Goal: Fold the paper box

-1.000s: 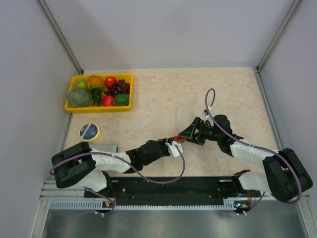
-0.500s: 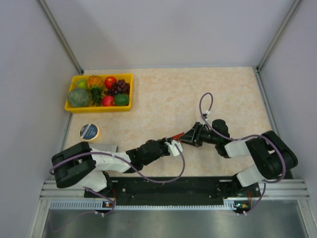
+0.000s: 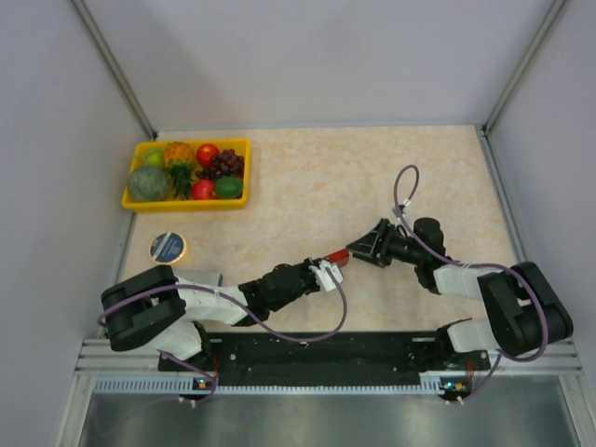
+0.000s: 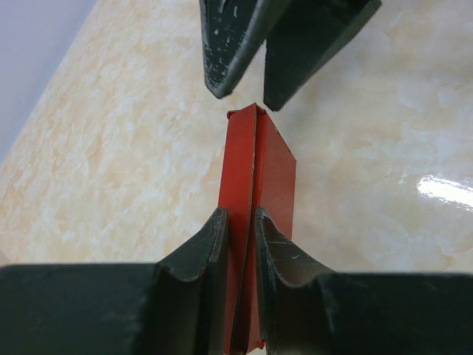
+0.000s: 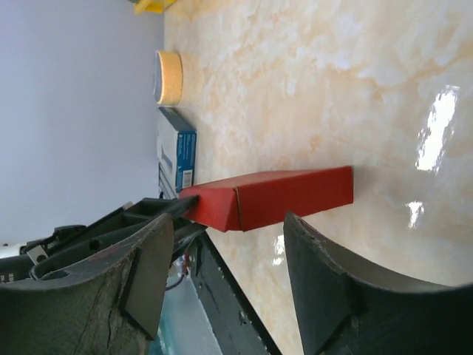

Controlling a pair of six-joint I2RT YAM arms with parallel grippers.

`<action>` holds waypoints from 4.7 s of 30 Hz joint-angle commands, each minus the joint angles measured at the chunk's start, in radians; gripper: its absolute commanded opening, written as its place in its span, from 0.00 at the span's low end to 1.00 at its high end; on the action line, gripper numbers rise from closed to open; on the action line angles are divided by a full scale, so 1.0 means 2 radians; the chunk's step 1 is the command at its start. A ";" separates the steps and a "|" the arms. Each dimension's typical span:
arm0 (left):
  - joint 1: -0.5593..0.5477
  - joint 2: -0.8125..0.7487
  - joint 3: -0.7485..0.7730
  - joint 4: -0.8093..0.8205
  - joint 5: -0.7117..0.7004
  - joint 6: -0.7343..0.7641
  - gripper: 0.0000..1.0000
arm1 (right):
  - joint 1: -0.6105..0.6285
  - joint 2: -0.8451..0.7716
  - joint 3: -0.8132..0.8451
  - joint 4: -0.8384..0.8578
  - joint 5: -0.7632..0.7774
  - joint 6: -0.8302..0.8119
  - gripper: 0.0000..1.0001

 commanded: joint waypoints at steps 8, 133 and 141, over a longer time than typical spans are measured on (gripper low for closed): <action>-0.003 0.018 -0.014 -0.031 0.017 -0.027 0.08 | -0.014 0.152 -0.001 0.127 -0.045 -0.018 0.38; 0.114 -0.636 0.113 -0.637 -0.023 -0.486 0.73 | 0.375 0.025 0.237 -0.399 0.410 -0.738 0.66; 0.114 -0.640 0.114 -0.637 -0.003 -0.479 0.73 | 0.376 0.114 0.255 -0.353 0.485 -0.726 0.65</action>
